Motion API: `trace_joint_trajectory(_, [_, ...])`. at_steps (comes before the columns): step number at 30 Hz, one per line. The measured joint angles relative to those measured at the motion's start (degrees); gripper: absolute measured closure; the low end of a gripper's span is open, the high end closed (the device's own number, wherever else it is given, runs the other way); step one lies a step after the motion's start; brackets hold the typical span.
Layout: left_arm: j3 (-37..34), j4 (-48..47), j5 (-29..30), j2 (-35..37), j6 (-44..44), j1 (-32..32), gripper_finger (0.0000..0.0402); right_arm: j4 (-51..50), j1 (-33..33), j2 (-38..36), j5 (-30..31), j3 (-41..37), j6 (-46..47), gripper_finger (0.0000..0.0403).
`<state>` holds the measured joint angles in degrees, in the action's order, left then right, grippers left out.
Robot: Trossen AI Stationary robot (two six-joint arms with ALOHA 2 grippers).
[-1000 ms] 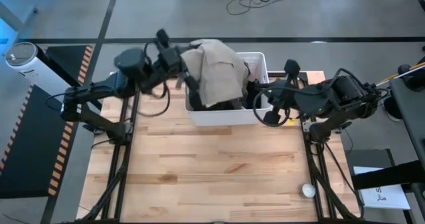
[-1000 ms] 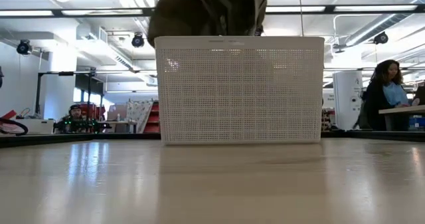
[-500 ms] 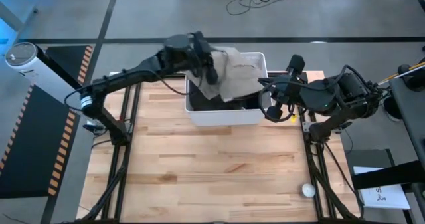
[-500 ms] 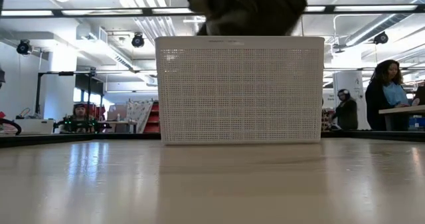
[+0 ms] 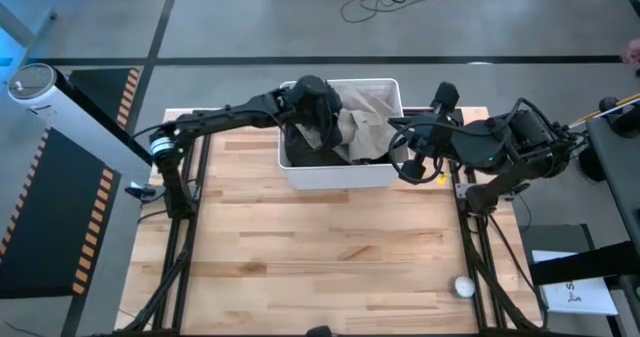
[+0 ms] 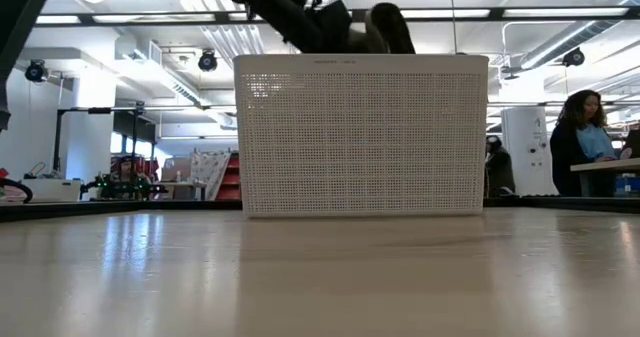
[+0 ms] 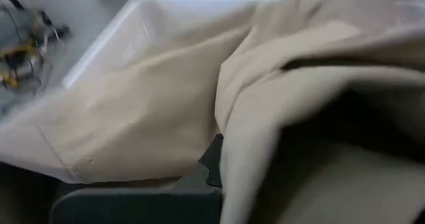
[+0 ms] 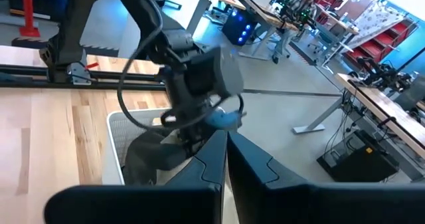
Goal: Sort clothes
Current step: Put the brown pants into the white bin
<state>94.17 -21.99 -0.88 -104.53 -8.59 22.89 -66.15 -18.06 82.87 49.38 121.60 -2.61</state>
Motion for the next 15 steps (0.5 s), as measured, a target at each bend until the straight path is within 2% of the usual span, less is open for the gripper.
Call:
trace_joint_trajectory(9, [0.0, -6.69, 0.13, -3.6, 0.48, 0.64, 0.0396, -1.38, 0.0, 0.0, -0.32, 0.02, 1.09, 0.0403])
trace_joint_trajectory(12, [0.0, -7.65, 0.43, -3.7, 0.19, 0.64, 0.0366, -1.34, 0.0, 0.0, -0.32, 0.02, 1.11, 0.0403])
trace_joint_trajectory(15, [-0.07, -7.94, 0.46, -3.02, -0.28, 0.46, 0.0318, -1.33, 0.0, 0.0, -0.32, 0.02, 1.11, 0.0403])
